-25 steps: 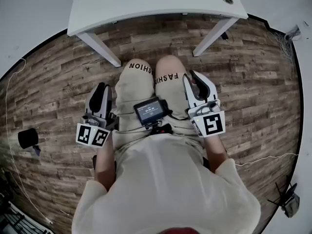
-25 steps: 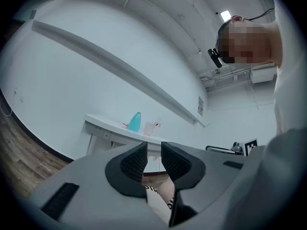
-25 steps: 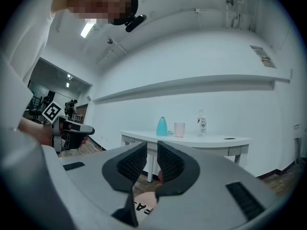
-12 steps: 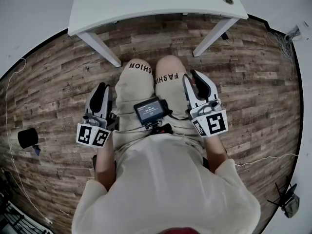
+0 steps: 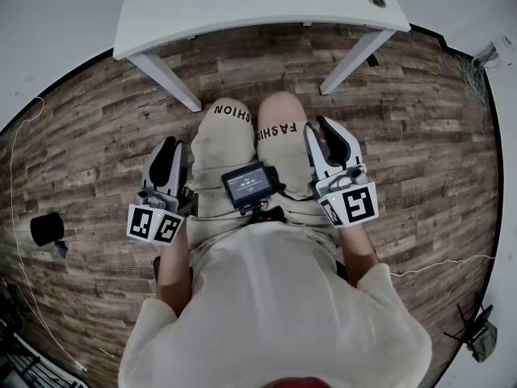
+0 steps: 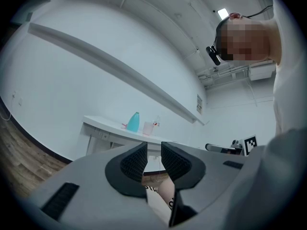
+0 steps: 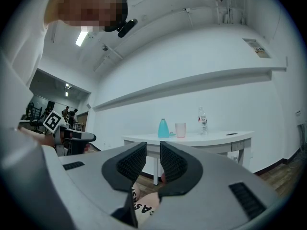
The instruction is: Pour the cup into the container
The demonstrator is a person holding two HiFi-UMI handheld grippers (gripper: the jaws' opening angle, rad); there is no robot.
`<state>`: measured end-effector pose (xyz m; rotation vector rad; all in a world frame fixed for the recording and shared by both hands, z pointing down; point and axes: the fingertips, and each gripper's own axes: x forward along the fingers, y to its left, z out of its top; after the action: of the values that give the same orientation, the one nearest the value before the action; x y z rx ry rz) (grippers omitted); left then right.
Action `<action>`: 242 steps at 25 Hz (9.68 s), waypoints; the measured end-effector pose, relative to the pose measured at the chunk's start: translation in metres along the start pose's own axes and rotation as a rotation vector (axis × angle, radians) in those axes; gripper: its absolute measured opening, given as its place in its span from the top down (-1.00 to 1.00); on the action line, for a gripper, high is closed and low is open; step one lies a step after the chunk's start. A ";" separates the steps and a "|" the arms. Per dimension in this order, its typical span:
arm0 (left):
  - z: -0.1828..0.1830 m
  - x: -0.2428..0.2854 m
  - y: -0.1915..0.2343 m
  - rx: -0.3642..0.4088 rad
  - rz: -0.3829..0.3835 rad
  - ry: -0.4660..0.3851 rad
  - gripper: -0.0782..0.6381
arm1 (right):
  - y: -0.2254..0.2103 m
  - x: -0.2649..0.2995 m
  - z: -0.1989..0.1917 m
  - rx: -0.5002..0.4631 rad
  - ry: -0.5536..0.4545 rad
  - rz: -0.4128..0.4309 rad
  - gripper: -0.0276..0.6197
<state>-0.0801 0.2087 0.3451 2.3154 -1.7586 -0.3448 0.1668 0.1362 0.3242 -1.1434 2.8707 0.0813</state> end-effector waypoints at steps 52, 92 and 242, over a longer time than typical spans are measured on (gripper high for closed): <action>-0.001 0.051 0.002 -0.004 -0.030 0.039 0.50 | -0.027 0.028 0.010 -0.012 0.009 -0.035 0.68; 0.008 0.193 0.054 0.024 -0.098 0.081 0.50 | -0.106 0.154 0.007 -0.011 -0.004 -0.025 0.61; 0.112 0.284 0.113 0.153 0.017 0.105 0.50 | -0.208 0.296 0.063 -0.097 0.118 0.201 0.28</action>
<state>-0.1444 -0.0982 0.2574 2.3721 -1.8101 -0.0863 0.0967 -0.2132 0.2352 -0.8981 3.1102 0.1683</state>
